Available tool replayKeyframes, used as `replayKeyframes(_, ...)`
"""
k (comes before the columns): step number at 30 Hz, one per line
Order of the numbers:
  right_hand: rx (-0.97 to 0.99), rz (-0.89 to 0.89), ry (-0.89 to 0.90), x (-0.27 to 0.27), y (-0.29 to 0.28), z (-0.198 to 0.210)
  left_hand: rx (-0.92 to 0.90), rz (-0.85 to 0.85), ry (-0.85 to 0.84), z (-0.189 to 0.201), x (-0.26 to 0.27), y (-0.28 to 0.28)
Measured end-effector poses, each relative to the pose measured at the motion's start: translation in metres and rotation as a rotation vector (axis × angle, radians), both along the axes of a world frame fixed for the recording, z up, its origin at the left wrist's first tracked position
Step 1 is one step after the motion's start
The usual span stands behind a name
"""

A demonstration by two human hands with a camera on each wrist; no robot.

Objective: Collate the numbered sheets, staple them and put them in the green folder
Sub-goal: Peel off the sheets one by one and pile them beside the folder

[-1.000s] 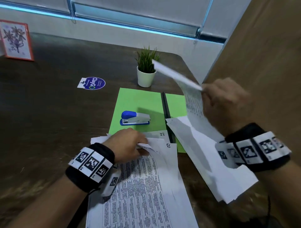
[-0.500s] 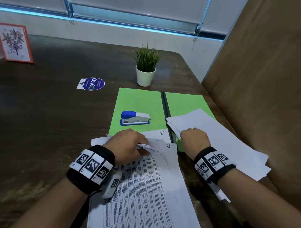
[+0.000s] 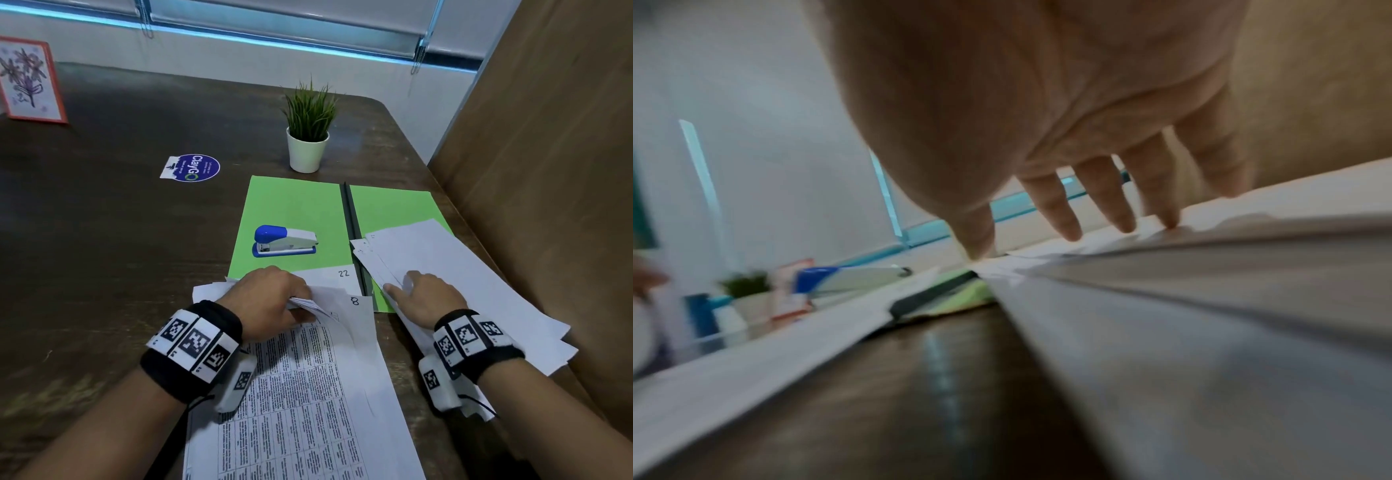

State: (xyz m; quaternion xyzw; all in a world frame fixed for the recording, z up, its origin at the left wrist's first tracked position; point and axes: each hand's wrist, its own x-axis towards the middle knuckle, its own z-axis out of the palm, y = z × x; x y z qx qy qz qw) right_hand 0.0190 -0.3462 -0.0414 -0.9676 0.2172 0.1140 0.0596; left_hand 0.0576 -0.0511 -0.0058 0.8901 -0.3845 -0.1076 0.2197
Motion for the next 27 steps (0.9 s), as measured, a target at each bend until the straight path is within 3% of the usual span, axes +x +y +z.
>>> replayKeyframes(2,0.158,0.052,-0.223,-0.008,0.01,0.005,-0.01,0.002,0.002,-0.001,0.0,0.0)
replayKeyframes(4,0.498,0.104,-0.447,-0.018,0.027,0.016,-0.027,-0.002,0.001,-0.003,0.0,-0.001)
replayKeyframes(7,1.119,0.121,-0.531,-0.035,0.051,0.033,-0.053,-0.018,-0.015,-0.008,0.0,0.0)
replayKeyframes(9,1.29,0.17,-0.551,-0.042,0.055,0.035,-0.087,-0.02,-0.018,-0.012,0.002,0.001)
replayKeyframes(11,1.341,0.211,-0.583,-0.046,0.056,0.031,-0.118,-0.024,-0.022,-0.014,0.004,0.003)
replayKeyframes(18,1.099,0.224,-0.59,-0.042,0.053,0.008,-0.141,-0.034,-0.011,-0.017,0.009,0.007)
replayKeyframes(23,1.1,0.321,-0.472,-0.046,0.059,-0.001,-0.173,-0.073,0.015,-0.019,0.011,0.008)
replayKeyframes(27,1.068,0.269,-0.408,-0.046,0.06,-0.001,-0.187,-0.071,0.021,-0.02,0.012,0.008)
